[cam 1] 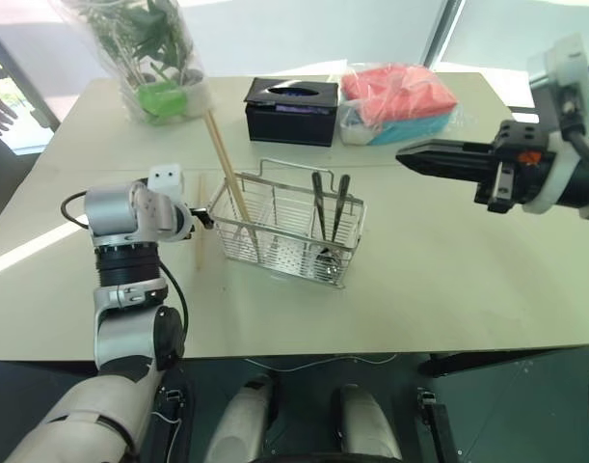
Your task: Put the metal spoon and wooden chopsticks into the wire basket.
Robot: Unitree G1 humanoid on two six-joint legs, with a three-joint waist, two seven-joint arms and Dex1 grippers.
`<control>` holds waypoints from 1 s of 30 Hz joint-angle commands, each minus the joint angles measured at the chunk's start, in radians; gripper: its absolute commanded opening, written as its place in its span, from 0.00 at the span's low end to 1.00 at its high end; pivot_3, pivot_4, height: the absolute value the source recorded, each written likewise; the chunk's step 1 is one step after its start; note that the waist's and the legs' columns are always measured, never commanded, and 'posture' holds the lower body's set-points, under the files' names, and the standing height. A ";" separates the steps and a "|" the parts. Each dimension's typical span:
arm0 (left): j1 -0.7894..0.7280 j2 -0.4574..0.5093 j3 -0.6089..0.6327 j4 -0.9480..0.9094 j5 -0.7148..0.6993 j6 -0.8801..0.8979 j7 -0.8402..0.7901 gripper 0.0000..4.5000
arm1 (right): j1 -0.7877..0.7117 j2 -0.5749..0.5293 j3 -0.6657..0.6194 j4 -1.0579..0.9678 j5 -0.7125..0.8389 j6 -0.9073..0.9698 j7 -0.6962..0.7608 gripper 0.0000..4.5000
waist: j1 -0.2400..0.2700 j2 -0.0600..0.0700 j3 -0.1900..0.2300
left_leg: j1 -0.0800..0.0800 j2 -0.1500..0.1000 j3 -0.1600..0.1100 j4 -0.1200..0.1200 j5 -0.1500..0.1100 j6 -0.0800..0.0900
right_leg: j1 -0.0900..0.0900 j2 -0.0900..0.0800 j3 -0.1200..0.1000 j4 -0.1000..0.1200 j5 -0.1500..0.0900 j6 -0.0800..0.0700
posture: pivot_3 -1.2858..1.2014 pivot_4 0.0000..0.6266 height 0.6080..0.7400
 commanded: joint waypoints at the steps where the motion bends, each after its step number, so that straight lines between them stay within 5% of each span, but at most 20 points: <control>1: -0.013 -0.014 0.031 0.013 0.009 0.011 0.005 0.87 | -0.003 -0.002 -0.047 -0.013 0.011 -0.025 -0.010 0.00 | 0.000 0.000 0.000 | 0.000 0.000 0.000 0.000 0.000 0.000 | 0.000 0.000 0.000 0.000 0.000 0.000 | 0.52 0.24 1.00; 9: -0.017 -0.024 0.067 0.004 0.024 0.014 0.007 0.01 | 0.014 -0.002 -0.067 -0.020 0.024 -0.023 -0.026 0.00 | 0.002 0.000 0.000 | 0.000 0.000 0.000 0.001 0.000 0.000 | 0.000 0.000 0.000 0.000 0.001 0.001 | 0.52 0.24 1.00; 18: -0.009 0.012 0.088 0.000 -0.003 -0.078 -0.042 0.01 | 0.040 0.016 -0.072 -0.018 0.017 -0.031 -0.043 0.00 | 0.001 0.000 0.000 | 0.000 0.000 0.000 0.001 0.000 0.000 | 0.001 0.000 0.000 0.000 0.001 0.002 | 0.52 0.24 1.00; 23: 0.050 0.179 -0.028 -0.113 -0.015 -0.463 -0.232 0.01 | 0.077 0.035 -0.074 -0.026 0.003 -0.051 -0.056 0.00 | -0.007 -0.001 0.001 | -0.001 0.000 0.001 0.001 0.000 0.000 | -0.002 0.000 0.001 0.000 0.001 0.001 | 0.52 0.24 1.00; 30: 0.149 0.338 0.048 -0.159 -0.077 -0.908 -0.421 0.01 | 0.104 0.060 -0.056 -0.025 -0.024 -0.087 -0.058 0.00 | -0.003 0.000 0.000 | -0.001 0.001 0.002 0.000 0.000 0.000 | -0.002 -0.001 0.003 0.000 0.002 0.000 | 0.52 0.24 1.00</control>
